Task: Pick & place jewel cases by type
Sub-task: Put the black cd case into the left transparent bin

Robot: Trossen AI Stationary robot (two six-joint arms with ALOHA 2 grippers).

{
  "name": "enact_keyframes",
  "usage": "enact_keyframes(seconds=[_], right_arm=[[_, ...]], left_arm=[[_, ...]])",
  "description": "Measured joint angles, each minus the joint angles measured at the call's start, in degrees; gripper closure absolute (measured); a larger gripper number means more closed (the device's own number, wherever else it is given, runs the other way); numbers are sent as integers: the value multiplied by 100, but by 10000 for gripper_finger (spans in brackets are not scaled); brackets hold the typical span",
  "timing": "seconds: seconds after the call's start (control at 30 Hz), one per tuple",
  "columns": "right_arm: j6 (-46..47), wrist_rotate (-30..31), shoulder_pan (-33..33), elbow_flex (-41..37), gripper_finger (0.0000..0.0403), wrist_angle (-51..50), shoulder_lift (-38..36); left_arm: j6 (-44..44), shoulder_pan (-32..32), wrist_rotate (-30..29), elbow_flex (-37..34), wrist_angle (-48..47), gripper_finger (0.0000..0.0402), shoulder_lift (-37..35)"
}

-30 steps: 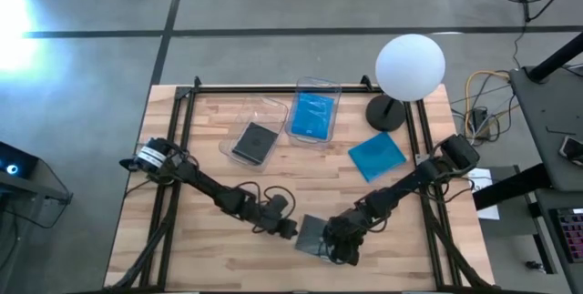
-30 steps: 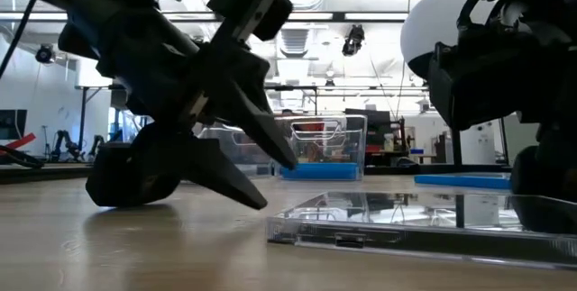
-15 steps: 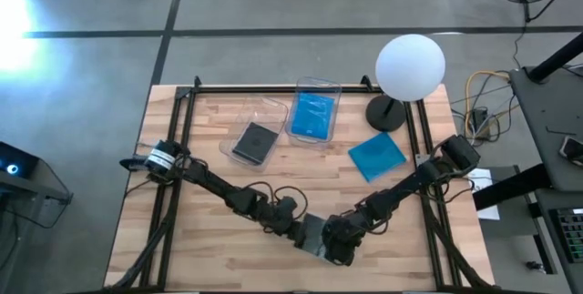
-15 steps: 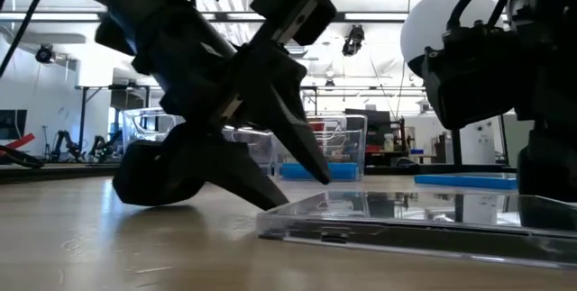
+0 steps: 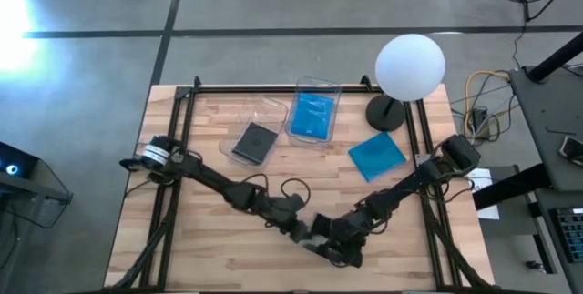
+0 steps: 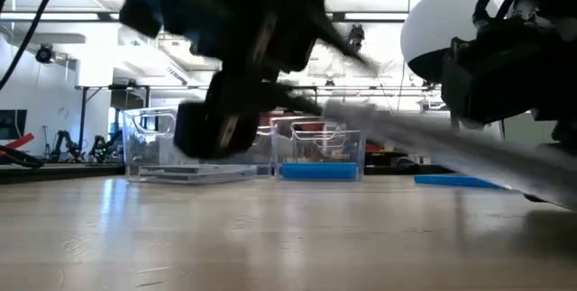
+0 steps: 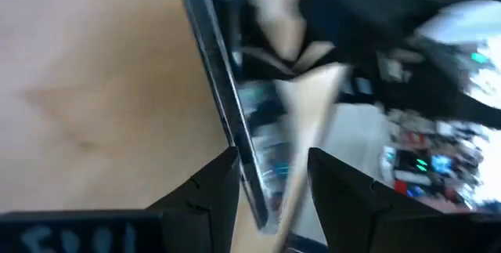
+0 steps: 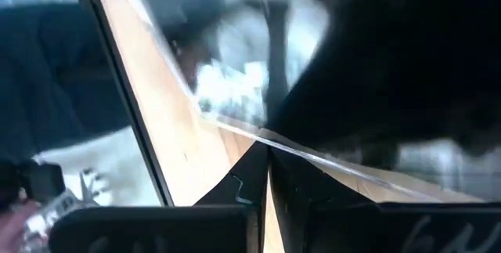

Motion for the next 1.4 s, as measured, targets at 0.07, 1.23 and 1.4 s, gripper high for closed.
enact_keyframes(seconds=[0.07,1.23,1.4], right_arm=[[-228,-71,22,4,390,-99,2],[-1434,-127,-162,164,390,1005,37],[-1187,-132,-161,164,390,1367,35]], left_arm=[[191,-10,56,-2,231,268,-70],[874,15,262,40,2344,268,38],[1302,20,-4,181,2342,268,44]])
